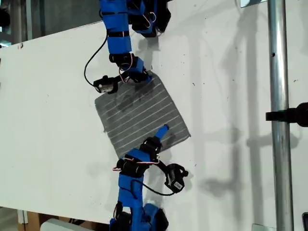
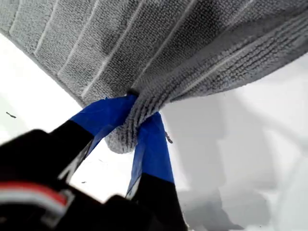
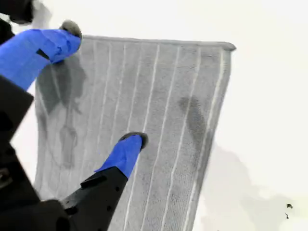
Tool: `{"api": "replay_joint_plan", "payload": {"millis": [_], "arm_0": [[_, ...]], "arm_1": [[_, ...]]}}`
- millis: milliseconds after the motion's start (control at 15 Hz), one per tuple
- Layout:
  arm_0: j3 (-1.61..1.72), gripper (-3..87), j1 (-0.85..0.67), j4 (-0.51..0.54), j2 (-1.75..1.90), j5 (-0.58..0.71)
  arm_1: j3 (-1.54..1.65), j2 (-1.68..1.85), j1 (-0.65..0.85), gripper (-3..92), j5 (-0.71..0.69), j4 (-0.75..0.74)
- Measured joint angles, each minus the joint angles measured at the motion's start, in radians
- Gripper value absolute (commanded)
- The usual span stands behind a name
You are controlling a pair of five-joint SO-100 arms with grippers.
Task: Grasp corners of a towel and fold twice.
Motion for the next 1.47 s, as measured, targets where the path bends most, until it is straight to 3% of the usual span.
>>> {"api": "replay_joint_plan", "payload": {"millis": [467,533,667,733,1333,1467], "arm_0": [[-0.163,31.2,0.120,-0.149,-0.457,-0.199],[-0.173,27.5,0.121,-0.149,-0.474,-0.216],[-0.175,1.5,0.115,-0.152,-0.482,-0.229],[-0.175,-0.8,0.107,-0.152,-0.488,-0.229],[-0.166,-0.8,0.114,-0.199,-0.503,-0.213],[-0.167,-0.8,0.121,-0.158,-0.442,-0.186]], "arm_1": [[0.002,0.003,0.008,-0.2,-0.012,-0.012],[0.002,0.003,0.008,-0.2,-0.012,-0.021],[0.002,0.003,0.008,-0.2,-0.012,-0.031],[0.002,0.003,0.008,-0.2,-0.012,-0.031],[0.011,0.058,0.005,-0.2,-0.012,-0.029],[0.011,0.115,-0.011,-0.2,-0.006,-0.023]]}}
